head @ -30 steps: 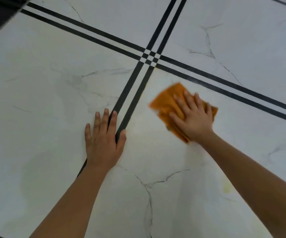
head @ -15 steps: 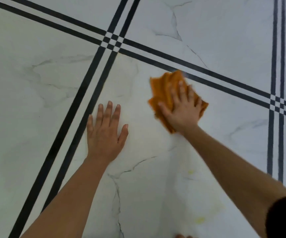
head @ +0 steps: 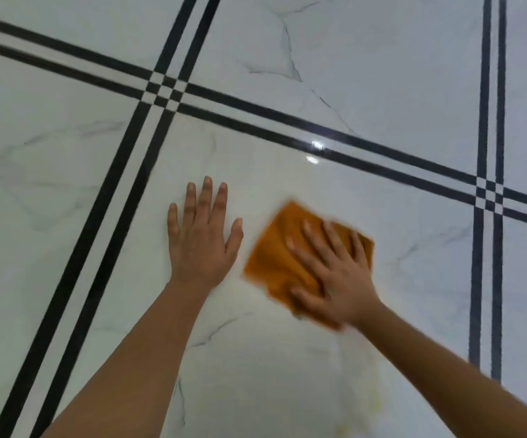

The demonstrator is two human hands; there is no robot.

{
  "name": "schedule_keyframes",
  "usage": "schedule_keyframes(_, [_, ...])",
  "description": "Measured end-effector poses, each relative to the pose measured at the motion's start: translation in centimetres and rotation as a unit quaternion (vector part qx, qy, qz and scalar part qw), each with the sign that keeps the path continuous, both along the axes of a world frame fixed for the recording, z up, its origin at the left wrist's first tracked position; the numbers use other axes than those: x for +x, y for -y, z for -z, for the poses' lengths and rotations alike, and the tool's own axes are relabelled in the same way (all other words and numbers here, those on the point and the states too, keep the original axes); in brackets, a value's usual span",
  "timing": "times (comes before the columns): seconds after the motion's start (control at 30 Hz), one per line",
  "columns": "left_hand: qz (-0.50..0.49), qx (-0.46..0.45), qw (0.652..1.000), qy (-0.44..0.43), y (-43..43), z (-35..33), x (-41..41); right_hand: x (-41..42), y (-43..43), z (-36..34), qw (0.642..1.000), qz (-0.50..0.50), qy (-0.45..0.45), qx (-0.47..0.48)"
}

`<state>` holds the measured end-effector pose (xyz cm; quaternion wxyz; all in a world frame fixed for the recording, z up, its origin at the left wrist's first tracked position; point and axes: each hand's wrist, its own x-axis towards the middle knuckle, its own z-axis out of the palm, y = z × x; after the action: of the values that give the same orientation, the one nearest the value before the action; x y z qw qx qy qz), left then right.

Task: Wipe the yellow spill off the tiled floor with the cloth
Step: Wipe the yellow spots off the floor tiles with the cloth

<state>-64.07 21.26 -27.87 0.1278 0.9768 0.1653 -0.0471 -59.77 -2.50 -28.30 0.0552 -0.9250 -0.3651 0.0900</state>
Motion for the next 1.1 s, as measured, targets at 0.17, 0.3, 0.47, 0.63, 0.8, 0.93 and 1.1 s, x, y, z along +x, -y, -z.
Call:
schedule_keyframes(0.17, [0.009, 0.026, 0.999, -0.023, -0.4, -0.4, 2.1, 8.2, 3.7, -0.4, 0.992, 0.128, 0.008, -0.007])
schedule_keyframes(0.3, [0.0, 0.027, 0.999, -0.024, -0.7, -0.6, 5.8, 15.4, -5.8, -0.3, 0.967, 0.252, -0.03, -0.034])
schedule_keyframes(0.47, [0.009, 0.045, 0.998, -0.035, -3.0, -0.6, 7.0, 10.0, -8.7, 0.1, 0.998, -0.054, -0.005, 0.005])
schedule_keyframes(0.63, [0.092, 0.061, 0.994, -0.026, -3.5, -0.4, 8.5, 18.5, -9.1, 0.4, 0.985, 0.171, -0.005, -0.011])
schedule_keyframes(0.8, [0.197, 0.022, 0.98, 0.011, 0.1, -0.8, 8.9, 8.4, -2.1, -0.2, 0.891, 0.453, -0.003, 0.009])
schedule_keyframes(0.93, [0.291, 0.008, 0.957, 0.016, 4.0, -0.6, 5.7, 1.0, -1.2, -0.3, 0.928, 0.371, -0.037, -0.018])
schedule_keyframes(1.1, [0.346, -0.015, 0.938, 0.015, 6.6, 0.1, 1.7, -1.1, 5.1, -0.6, 0.877, 0.479, -0.042, -0.015])
